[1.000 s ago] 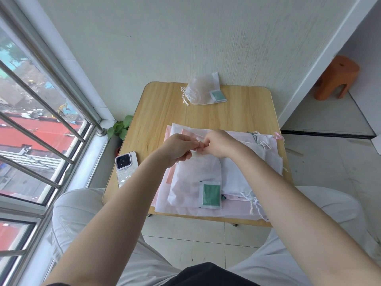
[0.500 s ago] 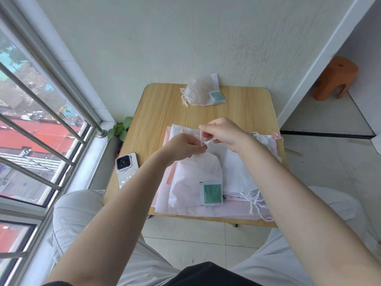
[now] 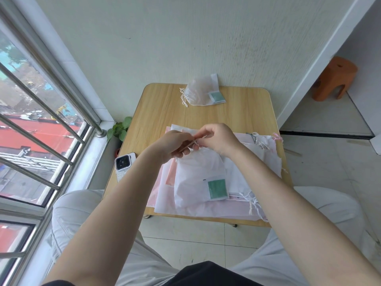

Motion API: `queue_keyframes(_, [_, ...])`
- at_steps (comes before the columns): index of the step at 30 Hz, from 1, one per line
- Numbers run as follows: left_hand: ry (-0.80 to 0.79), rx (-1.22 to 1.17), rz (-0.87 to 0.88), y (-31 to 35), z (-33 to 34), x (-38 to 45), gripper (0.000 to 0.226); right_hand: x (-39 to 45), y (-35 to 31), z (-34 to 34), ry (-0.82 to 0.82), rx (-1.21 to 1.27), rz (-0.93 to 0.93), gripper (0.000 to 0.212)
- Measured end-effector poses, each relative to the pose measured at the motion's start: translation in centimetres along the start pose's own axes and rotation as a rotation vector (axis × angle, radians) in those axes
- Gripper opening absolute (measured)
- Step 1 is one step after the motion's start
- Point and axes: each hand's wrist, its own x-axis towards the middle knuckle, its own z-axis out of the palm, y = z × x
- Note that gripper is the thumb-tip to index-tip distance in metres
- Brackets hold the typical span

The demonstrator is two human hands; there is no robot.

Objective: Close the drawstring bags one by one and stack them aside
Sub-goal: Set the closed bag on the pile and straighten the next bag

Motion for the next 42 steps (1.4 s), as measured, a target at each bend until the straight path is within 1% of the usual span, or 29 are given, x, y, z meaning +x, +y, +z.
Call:
queue_keyframes(2, [-0.009, 0.017, -0.008, -0.1, 0.0, 0.1, 0.025, 0.4, 0.3, 0.1, 0.024, -0.064, 0.000, 0.016])
queue_keyframes(5, [-0.003, 0.052, 0.014, -0.5, 0.1, 0.0, 0.022, 0.7, 0.7, 0.0, 0.012, -0.135, 0.009, 0.014])
queue_keyframes(9, [0.106, 0.051, 0.086, -1.1, -0.2, 0.4, 0.017, 0.8, 1.1, -0.8, -0.018, -0.227, 0.016, 0.019])
queue_keyframes(11, [0.142, 0.102, 0.124, -1.1, -0.3, 0.5, 0.014, 0.6, 1.0, -1.0, -0.049, -0.208, 0.031, 0.018])
queue_keyframes(13, [0.169, 0.147, 0.163, -0.8, -0.1, 0.3, 0.005, 0.3, 0.6, -0.8, -0.082, -0.102, 0.041, 0.014])
queue_keyframes(14, [0.180, 0.150, 0.179, -0.6, 0.0, 0.2, 0.004, 0.2, 0.4, -0.6, -0.089, -0.044, 0.041, 0.017])
queue_keyframes(15, [0.188, 0.152, 0.196, -0.5, 0.2, 0.2, 0.009, 0.1, 0.2, -0.4, -0.087, -0.014, 0.034, 0.019])
queue_keyframes(16, [0.191, 0.160, 0.212, -0.4, 0.3, 0.2, 0.012, 0.1, 0.1, -0.3, -0.075, -0.018, 0.022, 0.021])
queue_keyframes(20, [0.220, 0.221, 0.217, -0.5, 0.5, 0.4, 0.011, 0.2, -0.3, -0.2, -0.022, -0.158, -0.012, 0.021])
queue_keyframes(26, [0.249, 0.152, 0.218, -0.7, 0.7, 0.4, 0.015, 0.3, -0.7, -0.2, -0.046, -0.320, -0.047, 0.018])
queue_keyframes(31, [0.286, 0.116, 0.204, -0.3, 0.8, -0.2, 0.010, 0.1, -0.6, -0.1, 0.052, -0.375, -0.075, 0.028])
queue_keyframes(36, [0.250, 0.183, 0.177, 0.4, 0.4, -0.6, 0.006, -0.2, 0.1, 0.6, 0.139, -0.369, -0.128, 0.020])
queue_keyframes(40, [0.295, 0.295, 0.169, 0.4, 0.6, -0.6, 0.015, -0.1, 0.1, 0.7, 0.161, -0.376, -0.127, 0.014])
queue_keyframes(42, [0.312, 0.353, 0.185, 0.3, 0.8, -0.5, 0.012, -0.1, 0.1, 0.8, 0.161, -0.395, -0.125, 0.009])
